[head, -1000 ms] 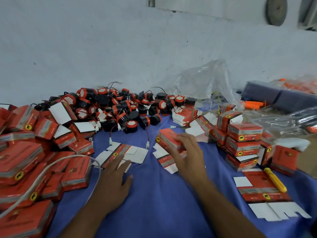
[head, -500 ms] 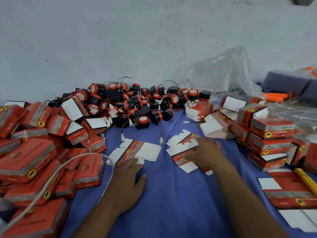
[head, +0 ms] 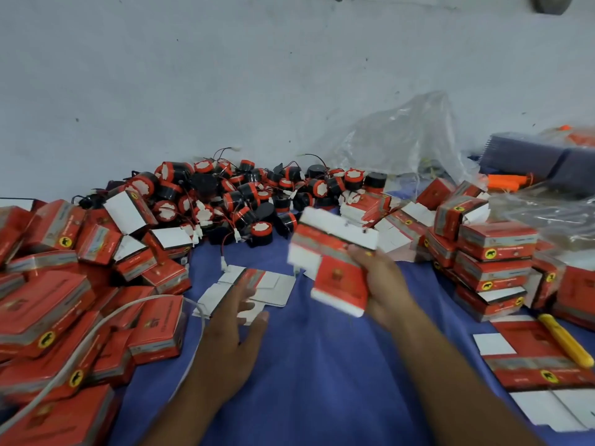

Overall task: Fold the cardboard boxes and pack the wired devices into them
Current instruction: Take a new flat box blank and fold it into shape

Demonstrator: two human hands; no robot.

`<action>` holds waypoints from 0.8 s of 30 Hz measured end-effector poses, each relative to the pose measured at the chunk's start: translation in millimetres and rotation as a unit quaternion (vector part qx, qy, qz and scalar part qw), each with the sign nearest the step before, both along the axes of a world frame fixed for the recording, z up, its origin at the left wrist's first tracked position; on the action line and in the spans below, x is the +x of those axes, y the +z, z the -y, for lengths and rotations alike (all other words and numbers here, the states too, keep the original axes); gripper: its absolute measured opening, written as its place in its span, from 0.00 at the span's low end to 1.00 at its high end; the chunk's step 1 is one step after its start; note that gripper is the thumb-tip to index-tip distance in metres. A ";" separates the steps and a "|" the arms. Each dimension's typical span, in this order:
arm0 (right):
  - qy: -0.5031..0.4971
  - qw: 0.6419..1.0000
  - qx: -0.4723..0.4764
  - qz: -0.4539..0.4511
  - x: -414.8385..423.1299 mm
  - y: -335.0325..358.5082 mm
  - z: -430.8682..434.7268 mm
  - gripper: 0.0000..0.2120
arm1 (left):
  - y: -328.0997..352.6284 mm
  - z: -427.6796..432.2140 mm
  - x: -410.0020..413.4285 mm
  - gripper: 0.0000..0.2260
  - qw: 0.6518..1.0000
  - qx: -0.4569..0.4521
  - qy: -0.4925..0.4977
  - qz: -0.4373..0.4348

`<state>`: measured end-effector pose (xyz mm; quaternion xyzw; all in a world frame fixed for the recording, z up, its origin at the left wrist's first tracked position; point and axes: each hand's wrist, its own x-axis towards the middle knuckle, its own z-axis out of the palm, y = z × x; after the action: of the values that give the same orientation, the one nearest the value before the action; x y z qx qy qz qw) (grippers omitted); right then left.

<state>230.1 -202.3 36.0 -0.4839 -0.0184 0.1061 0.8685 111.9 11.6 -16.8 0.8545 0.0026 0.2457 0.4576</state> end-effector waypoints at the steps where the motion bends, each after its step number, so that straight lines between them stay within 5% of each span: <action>1: 0.027 0.999 -0.026 0.032 -7.2 -3.9 -12.9 0.09 | 1.7 1.9 0.0 0.30 0.999 -0.051 0.000 0.008; 3: 0.086 0.980 -0.120 0.132 -25.7 -14.9 -35.6 0.12 | 4.2 6.5 0.0 0.36 0.992 -0.129 0.003 0.012; 6: 0.155 0.876 -0.296 0.347 -50.3 -28.5 -54.5 0.16 | 7.5 10.3 -0.1 0.36 0.993 -0.111 0.019 0.020; 9: 0.237 0.813 -0.329 0.418 -65.4 -34.6 -59.2 0.23 | 4.3 11.1 -2.3 0.43 0.991 -0.132 -0.009 0.003; 15: 0.342 0.810 -0.310 0.363 -61.8 -20.1 -43.8 0.42 | -0.6 24.2 -7.7 0.37 0.972 -0.214 -0.091 0.019; 21: 0.340 0.850 -0.273 0.295 -62.6 -17.4 -45.6 0.37 | 14.7 17.1 -11.6 0.49 0.946 -0.305 -0.106 0.021; 24: 0.338 0.849 -0.281 0.294 -62.1 -22.2 -46.7 0.39 | 9.6 9.6 -10.6 0.44 0.940 -0.315 -0.131 -0.009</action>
<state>167.9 -155.6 13.8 -0.6795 -0.4050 0.2466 0.5598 101.3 2.0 -7.2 0.6618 -0.0276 0.1623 0.7314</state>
